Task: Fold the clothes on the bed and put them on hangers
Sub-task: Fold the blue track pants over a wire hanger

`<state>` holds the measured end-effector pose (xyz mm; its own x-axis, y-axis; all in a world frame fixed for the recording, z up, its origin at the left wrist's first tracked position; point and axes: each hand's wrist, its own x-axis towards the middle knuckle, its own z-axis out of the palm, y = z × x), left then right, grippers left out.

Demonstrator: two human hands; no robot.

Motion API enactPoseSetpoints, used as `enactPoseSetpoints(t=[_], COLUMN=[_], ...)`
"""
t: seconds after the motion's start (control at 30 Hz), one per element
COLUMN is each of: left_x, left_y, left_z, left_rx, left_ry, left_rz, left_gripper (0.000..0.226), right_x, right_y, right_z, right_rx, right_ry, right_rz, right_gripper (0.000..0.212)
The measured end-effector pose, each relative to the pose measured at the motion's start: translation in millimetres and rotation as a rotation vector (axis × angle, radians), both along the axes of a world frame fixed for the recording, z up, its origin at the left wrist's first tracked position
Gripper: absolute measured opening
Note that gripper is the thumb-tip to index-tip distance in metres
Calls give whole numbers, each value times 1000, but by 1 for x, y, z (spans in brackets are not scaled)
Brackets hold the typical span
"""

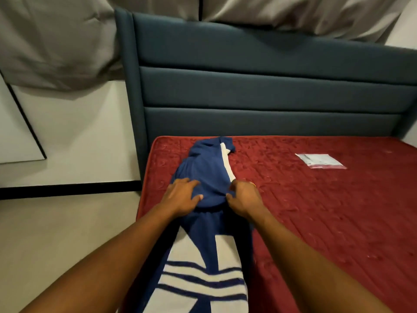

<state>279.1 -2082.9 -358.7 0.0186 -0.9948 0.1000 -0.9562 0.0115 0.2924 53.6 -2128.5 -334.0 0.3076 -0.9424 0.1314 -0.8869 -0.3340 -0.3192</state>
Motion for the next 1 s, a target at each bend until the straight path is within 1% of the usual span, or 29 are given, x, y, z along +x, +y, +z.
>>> enactPoseSetpoints(t=[0.13,0.17,0.23,0.27,0.37,0.43,0.5,0.57,0.6,0.63,0.7,0.73,0.77,0.8,0.83,0.9,0.93,0.97,1.0], left_x=[28,35,48,50,50,59,69,70,67,66,65,65,65,65,65,64,66,66,66], left_y=[-86,-97,-116,-116,-114,-118,-122,-122,-121,-122,-124,-124,-124,-124,-124,-125,-124,-122,-118], left_z=[-11,-15,-37,-51,-90,-99,-105,-111,-114,-120,-122,-121,-119,-115,-111,-94,-84,-74,-64], left_rx=[175,247,403,451,492,528,542,545,545,550,557,562,564,562,561,556,516,434,292], left_ry=[43,61,155,170,99,188,260,288,293,302,336,355,379,402,430,512,584,710,864], left_rz=[64,84,110,112,66,39,16,-1,-8,-6,1,3,14,22,34,47,67,118,189], left_gripper=[86,95,113,118,120,119,117,115,114,112,108,105,100,95,88,76,70,62,47], right_x=[43,51,66,71,83,93,103,105,102,100,99,98,98,96,96,89,83,71,60], right_y=[-84,-99,-137,-155,-219,-260,-292,-317,-326,-333,-337,-332,-327,-316,-299,-249,-218,-184,-155], right_z=[-10,-13,-20,-20,-24,-31,-43,-59,-65,-73,-76,-72,-64,-53,-38,-8,3,11,15], right_rx=[35,47,83,101,154,156,217,302,315,316,243,212,174,136,121,207,318,451,580], right_ry=[-13,-18,-40,-64,-176,-264,-323,-356,-382,-436,-555,-615,-674,-745,-838,-1057,-1180,-1290,-1375], right_rz=[52,61,54,36,-110,-239,-331,-398,-432,-451,-454,-453,-430,-385,-305,-153,-128,-120,-113], right_gripper=[42,43,45,45,48,58,59,59,56,48,26,25,34,41,42,30,27,22,15])
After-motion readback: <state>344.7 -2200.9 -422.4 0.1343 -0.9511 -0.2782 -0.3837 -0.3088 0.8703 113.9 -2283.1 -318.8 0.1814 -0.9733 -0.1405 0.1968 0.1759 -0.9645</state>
